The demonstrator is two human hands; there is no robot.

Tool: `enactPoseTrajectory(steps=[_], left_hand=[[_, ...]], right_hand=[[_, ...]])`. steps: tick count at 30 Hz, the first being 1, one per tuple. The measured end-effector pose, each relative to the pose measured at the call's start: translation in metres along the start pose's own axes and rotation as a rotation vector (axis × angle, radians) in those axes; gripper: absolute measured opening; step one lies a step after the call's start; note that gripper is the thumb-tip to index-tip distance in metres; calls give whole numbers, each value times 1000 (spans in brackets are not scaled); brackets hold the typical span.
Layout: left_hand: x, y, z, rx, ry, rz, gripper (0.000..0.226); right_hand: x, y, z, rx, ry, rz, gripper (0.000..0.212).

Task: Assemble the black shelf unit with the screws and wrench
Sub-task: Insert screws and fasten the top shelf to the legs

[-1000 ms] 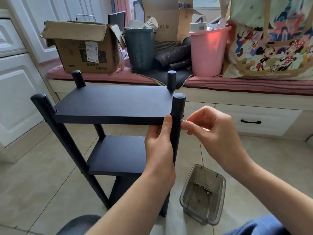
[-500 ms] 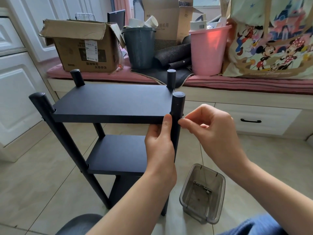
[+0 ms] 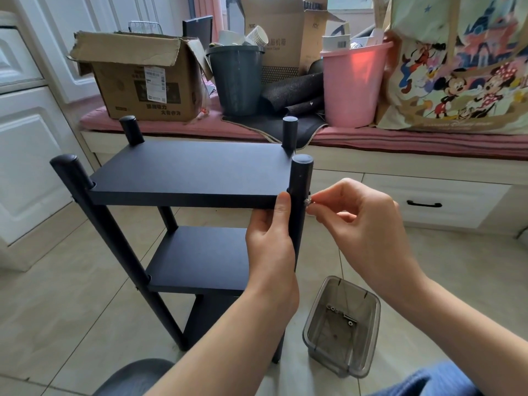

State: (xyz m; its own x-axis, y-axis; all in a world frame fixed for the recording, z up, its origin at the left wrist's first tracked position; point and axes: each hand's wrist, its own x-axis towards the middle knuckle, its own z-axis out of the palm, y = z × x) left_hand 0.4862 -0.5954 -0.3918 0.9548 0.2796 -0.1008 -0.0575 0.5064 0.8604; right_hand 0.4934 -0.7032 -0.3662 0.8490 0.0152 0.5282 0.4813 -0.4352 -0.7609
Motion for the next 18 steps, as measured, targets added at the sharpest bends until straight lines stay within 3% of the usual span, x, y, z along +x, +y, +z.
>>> enactPoseTrajectory(steps=[18], left_hand=[[3,0,3,-24,-30,-12,34]], right_hand=[[2,0,4,-32,35,29,8]])
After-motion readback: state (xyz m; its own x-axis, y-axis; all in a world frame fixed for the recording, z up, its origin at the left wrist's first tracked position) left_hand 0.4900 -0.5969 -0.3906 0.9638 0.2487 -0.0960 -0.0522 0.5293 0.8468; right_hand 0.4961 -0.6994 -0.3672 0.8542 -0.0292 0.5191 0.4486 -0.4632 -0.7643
